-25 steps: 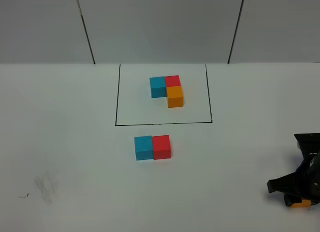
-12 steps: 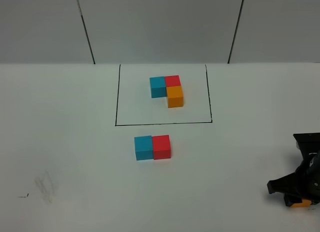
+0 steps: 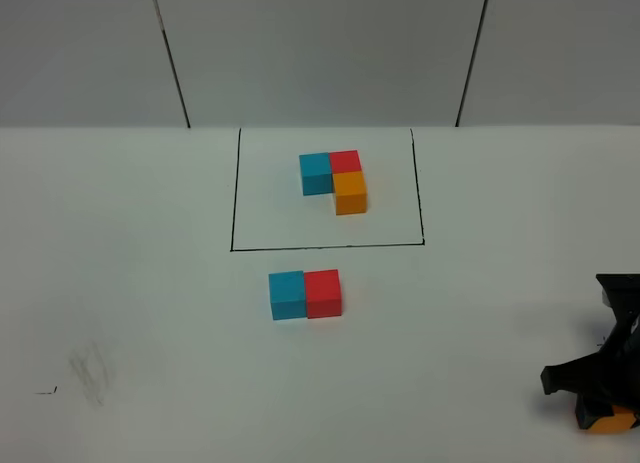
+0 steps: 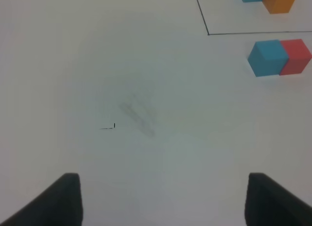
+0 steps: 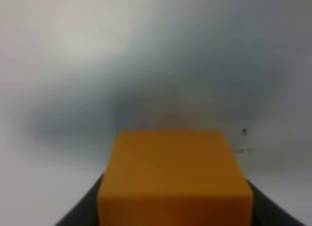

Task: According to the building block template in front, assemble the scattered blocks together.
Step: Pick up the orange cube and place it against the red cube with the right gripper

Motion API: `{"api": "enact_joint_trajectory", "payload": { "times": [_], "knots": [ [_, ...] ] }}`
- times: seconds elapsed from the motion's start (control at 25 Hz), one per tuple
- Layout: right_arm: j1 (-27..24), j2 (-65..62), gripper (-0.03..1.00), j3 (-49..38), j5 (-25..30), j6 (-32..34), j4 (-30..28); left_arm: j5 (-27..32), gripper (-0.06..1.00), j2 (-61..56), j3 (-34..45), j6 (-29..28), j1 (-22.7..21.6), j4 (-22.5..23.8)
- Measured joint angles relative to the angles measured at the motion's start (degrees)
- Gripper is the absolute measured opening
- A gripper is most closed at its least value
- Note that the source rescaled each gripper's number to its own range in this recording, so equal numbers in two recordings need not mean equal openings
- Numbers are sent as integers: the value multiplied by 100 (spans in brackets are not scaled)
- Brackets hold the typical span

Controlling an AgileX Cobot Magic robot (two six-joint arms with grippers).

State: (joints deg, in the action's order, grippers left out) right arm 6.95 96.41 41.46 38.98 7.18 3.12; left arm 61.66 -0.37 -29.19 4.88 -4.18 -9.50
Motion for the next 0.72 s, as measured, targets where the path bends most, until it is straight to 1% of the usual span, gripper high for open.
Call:
{"api": "enact_joint_trajectory", "payload": {
  "times": [0.16, 0.36, 0.6, 0.72],
  "knots": [
    [173, -735, 0, 0, 371, -311, 260, 0, 100, 0, 0, 0, 0, 0],
    [429, -1687, 0, 0, 812, -374, 340, 0, 100, 0, 0, 0, 0, 0],
    [468, -2343, 0, 0, 1711, -410, 580, 0, 100, 0, 0, 0, 0, 0],
    [468, -2547, 0, 0, 1875, -489, 795, 0, 100, 0, 0, 0, 0, 0]
  ]
}}
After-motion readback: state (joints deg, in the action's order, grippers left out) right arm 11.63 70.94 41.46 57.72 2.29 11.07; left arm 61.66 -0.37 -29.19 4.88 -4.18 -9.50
